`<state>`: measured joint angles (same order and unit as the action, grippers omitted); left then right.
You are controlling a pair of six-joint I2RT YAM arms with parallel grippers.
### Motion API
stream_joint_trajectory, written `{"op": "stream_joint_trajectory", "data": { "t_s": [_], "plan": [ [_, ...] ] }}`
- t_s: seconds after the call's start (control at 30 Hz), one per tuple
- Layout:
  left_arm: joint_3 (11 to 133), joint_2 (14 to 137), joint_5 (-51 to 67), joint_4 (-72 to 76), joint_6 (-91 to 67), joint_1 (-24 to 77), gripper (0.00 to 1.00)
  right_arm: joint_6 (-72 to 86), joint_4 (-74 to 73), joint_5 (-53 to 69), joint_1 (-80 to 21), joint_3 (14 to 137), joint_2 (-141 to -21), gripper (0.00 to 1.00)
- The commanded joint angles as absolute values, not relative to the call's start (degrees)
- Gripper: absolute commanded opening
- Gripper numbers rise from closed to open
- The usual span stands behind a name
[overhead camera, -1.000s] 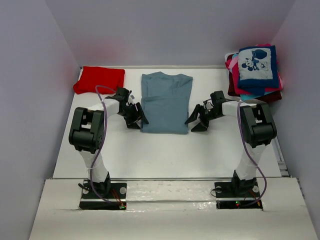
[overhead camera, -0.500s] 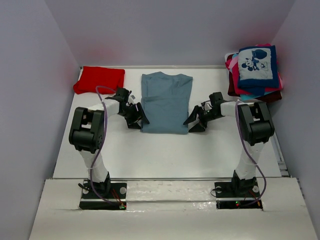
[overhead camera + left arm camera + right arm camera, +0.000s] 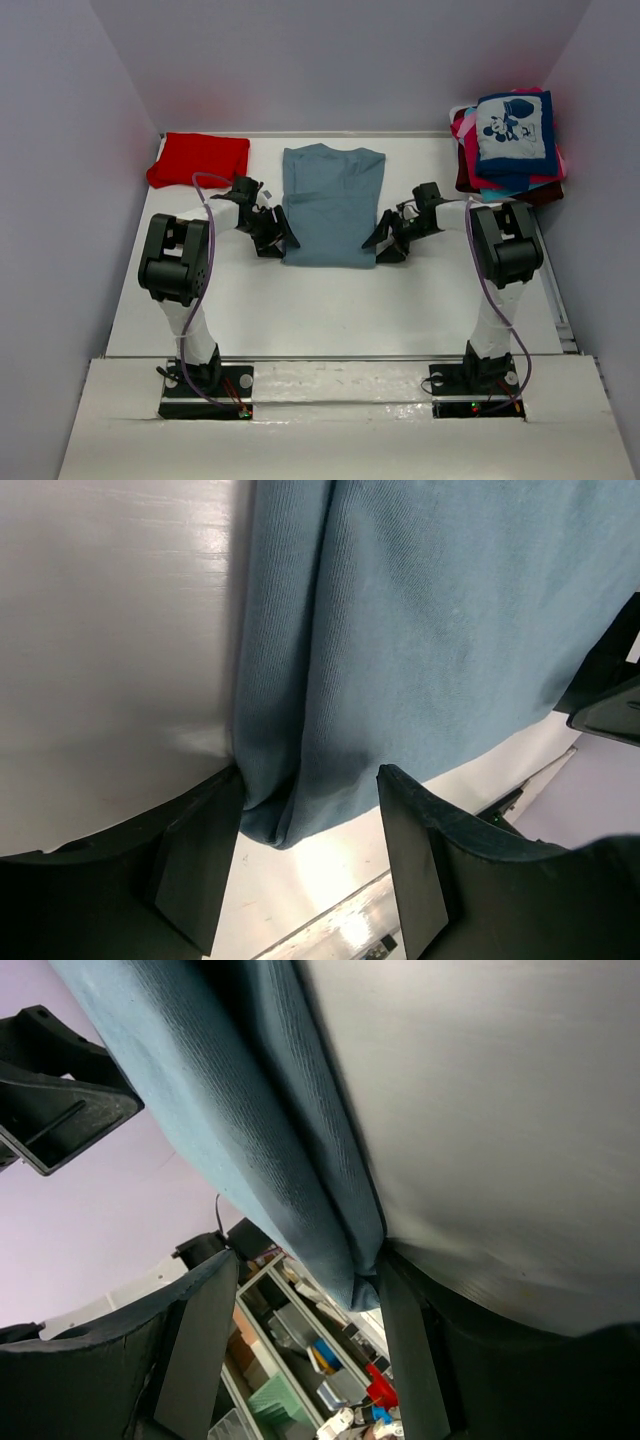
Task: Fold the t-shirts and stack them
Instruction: Grab one side of the 2/3 rectangular tshirt with both arms
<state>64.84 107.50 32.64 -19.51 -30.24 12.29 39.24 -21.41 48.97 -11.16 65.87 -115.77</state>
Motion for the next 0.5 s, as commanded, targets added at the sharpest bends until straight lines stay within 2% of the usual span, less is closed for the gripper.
{"op": "stream_joint_trajectory", "data": {
  "t_s": [0.0,0.2,0.3,0.47],
  "plan": [
    [62.1,110.6,28.4,-20.3,-27.7,12.5,0.66,36.8,-20.8,38.5,-12.3,65.5,-119.7,0.64],
    [61.5,110.6,28.6,-20.3,-27.4,12.5,0.60,37.0,-20.2,38.4,-12.3,64.3,-119.8,0.59],
    [61.1,110.4,28.4,-20.6,-27.4,12.5,0.52,37.1,-19.8,38.4,-12.3,63.6,-119.9,0.40],
    [60.8,109.6,28.6,-21.0,-27.5,12.5,0.44,37.3,-19.5,38.6,-12.3,63.1,-119.7,0.31]
  ]
}}
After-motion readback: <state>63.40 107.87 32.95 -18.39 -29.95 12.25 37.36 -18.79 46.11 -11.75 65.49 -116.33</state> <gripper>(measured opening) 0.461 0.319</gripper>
